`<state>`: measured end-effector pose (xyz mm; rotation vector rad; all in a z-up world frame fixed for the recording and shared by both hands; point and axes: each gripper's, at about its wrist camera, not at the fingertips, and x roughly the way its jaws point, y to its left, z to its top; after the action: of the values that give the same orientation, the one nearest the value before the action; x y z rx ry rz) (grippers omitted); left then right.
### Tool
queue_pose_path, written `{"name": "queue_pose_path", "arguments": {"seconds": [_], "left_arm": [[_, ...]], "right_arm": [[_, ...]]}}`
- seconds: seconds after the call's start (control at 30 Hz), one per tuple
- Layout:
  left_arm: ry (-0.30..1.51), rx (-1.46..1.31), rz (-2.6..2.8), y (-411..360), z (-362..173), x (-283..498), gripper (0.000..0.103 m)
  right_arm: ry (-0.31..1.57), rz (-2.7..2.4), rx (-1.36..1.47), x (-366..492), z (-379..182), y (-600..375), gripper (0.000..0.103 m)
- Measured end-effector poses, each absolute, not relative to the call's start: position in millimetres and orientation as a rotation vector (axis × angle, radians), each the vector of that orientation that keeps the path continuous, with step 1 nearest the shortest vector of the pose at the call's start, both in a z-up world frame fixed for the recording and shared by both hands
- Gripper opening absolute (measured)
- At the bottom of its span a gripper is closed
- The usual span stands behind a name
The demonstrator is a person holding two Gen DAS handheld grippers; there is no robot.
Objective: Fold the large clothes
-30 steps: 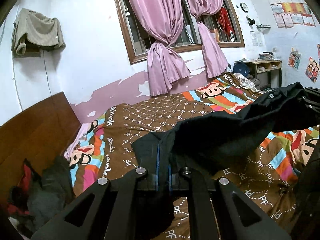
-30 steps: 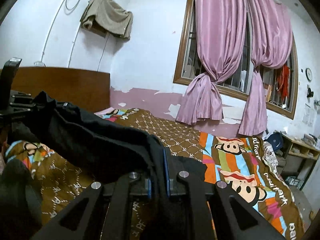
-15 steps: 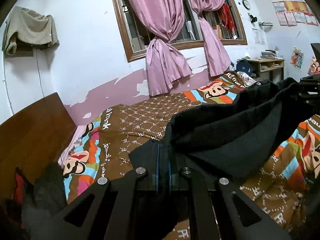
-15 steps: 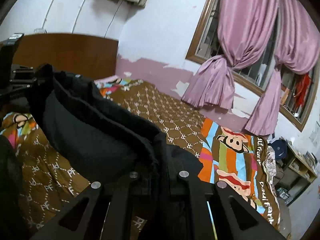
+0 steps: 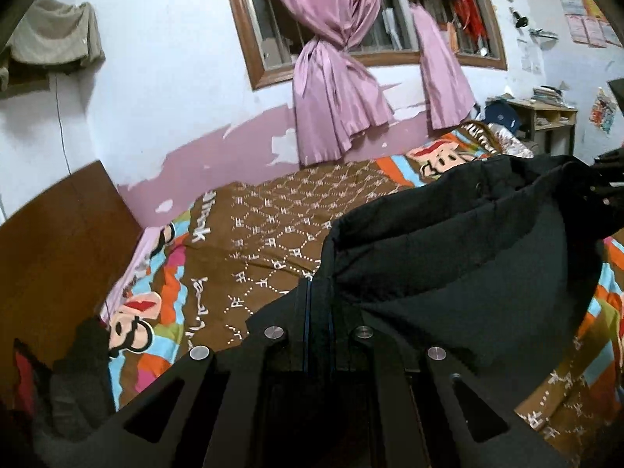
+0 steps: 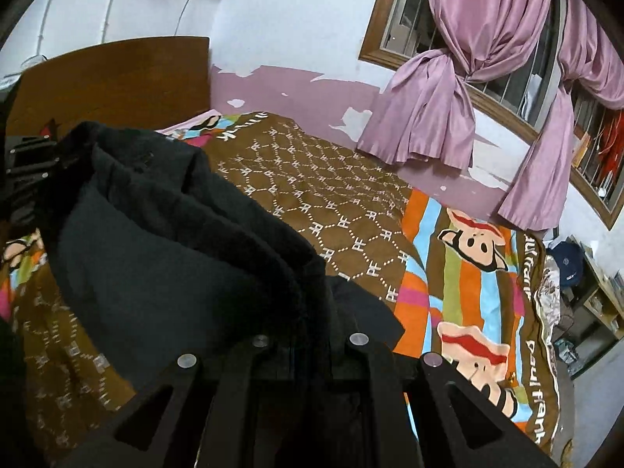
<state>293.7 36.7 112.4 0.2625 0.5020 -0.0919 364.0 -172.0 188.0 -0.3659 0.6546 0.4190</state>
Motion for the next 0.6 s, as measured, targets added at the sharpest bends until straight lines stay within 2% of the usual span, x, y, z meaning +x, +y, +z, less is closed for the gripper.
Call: {"name": "queue_pose_path", "arguments": {"seconds": [0.33, 0.6], "left_arm": [[0.563, 0.308, -0.071, 43, 59, 359, 0.006], [0.684, 0.156, -0.085, 58, 25, 413, 0.011]], "right_arm": [[0.679, 0.413, -0.259, 432, 122, -168, 0.009], [0.746, 0.401, -0.22, 469, 81, -163, 0.011]]}}
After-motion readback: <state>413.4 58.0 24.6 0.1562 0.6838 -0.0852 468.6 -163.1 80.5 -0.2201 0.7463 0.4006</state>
